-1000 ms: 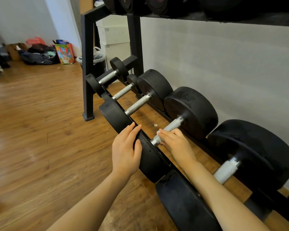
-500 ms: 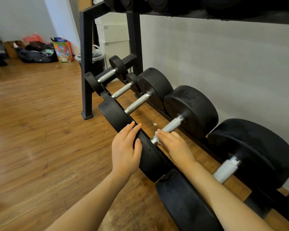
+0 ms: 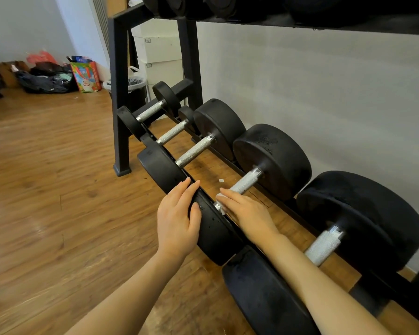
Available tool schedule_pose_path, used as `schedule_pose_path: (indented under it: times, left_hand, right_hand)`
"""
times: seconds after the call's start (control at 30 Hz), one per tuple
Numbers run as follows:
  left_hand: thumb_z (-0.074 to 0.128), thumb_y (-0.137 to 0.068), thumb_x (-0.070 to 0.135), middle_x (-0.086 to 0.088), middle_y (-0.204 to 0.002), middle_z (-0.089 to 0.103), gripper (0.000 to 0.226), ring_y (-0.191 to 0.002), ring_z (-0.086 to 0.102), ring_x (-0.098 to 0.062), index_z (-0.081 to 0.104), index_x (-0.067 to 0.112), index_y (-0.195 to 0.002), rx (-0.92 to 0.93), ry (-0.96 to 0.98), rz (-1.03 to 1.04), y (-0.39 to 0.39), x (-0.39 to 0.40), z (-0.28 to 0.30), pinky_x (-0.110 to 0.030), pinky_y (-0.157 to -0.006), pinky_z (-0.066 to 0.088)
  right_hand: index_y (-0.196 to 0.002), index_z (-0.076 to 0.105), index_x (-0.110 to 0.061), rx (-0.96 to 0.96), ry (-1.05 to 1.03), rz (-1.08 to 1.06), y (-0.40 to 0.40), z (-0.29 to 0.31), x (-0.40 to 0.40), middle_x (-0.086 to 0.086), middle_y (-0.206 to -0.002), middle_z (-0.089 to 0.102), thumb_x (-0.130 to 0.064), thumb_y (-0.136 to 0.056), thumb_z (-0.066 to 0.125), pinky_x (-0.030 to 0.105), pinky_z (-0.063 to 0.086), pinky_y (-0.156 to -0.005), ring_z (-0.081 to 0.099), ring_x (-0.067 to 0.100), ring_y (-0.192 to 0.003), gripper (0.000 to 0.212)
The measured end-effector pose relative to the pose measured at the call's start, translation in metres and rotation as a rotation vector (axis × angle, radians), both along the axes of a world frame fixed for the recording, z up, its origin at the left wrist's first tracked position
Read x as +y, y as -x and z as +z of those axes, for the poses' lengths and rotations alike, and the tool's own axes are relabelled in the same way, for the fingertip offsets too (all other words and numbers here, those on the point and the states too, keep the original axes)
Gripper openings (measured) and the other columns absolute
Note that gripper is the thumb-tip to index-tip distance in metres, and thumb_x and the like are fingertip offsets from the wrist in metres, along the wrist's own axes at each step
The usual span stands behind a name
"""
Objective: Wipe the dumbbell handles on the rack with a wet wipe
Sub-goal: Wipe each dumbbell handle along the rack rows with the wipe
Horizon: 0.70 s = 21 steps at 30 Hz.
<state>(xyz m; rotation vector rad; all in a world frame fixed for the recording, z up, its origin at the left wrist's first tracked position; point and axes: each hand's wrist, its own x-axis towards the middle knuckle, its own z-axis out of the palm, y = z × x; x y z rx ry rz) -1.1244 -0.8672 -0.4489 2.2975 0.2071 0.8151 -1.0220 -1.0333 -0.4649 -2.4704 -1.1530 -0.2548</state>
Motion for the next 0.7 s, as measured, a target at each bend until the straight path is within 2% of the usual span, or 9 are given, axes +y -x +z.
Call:
schedule_pose_path:
  times: [0.17,0.37,0.5,0.63,0.7]
  left_hand:
    - [0.032,-0.095,0.037,0.002,-0.148,0.048,0.053,-0.139,0.040,-0.016,0.054,0.022,-0.140,-0.007,-0.004,-0.002,0.000,0.001,-0.001,-0.051,-0.112,0.035]
    - [0.031,-0.095,0.038,0.001,-0.147,0.050,0.053,-0.138,0.042,-0.017,0.055,0.021,-0.139,-0.013,-0.005,0.000,0.000,-0.001,0.001,-0.051,-0.112,0.036]
    - [0.032,-0.095,0.038,0.000,-0.147,0.050,0.054,-0.138,0.043,-0.018,0.055,0.020,-0.140,-0.010,-0.011,-0.009,-0.001,0.000,0.000,-0.052,-0.111,0.037]
    - [0.032,-0.095,0.038,0.001,-0.147,0.050,0.054,-0.138,0.043,-0.018,0.055,0.020,-0.140,-0.008,-0.018,-0.009,0.000,0.000,0.001,-0.051,-0.111,0.037]
    - [0.031,-0.095,0.038,0.001,-0.147,0.050,0.054,-0.138,0.043,-0.018,0.055,0.020,-0.140,-0.006,-0.023,-0.007,0.000,0.000,0.002,-0.052,-0.111,0.037]
  right_hand:
    - [-0.146,0.036,-0.024,0.030,0.150,0.051,0.004,0.002,0.005,-0.005,-0.157,0.025,-0.014,-0.096,0.050,0.042,0.049,-0.091,0.048,0.023,-0.124,0.052]
    - [-0.137,0.050,-0.023,0.010,0.001,-0.059,-0.008,-0.007,0.000,-0.006,-0.151,0.039,-0.020,-0.098,0.052,0.036,0.051,-0.081,0.054,0.022,-0.117,0.039]
    - [-0.143,0.044,-0.025,0.055,0.044,-0.005,-0.008,-0.006,0.001,-0.008,-0.156,0.030,-0.014,-0.097,0.051,0.039,0.049,-0.088,0.049,0.021,-0.124,0.048]
    - [-0.139,0.050,-0.024,0.013,0.006,-0.040,-0.009,-0.006,-0.001,-0.003,-0.154,0.036,-0.014,-0.097,0.053,0.038,0.050,-0.081,0.054,0.023,-0.119,0.043]
    - [-0.140,0.049,-0.024,0.031,0.003,-0.035,-0.009,-0.005,-0.001,-0.004,-0.154,0.035,-0.015,-0.097,0.053,0.039,0.050,-0.085,0.052,0.023,-0.121,0.044]
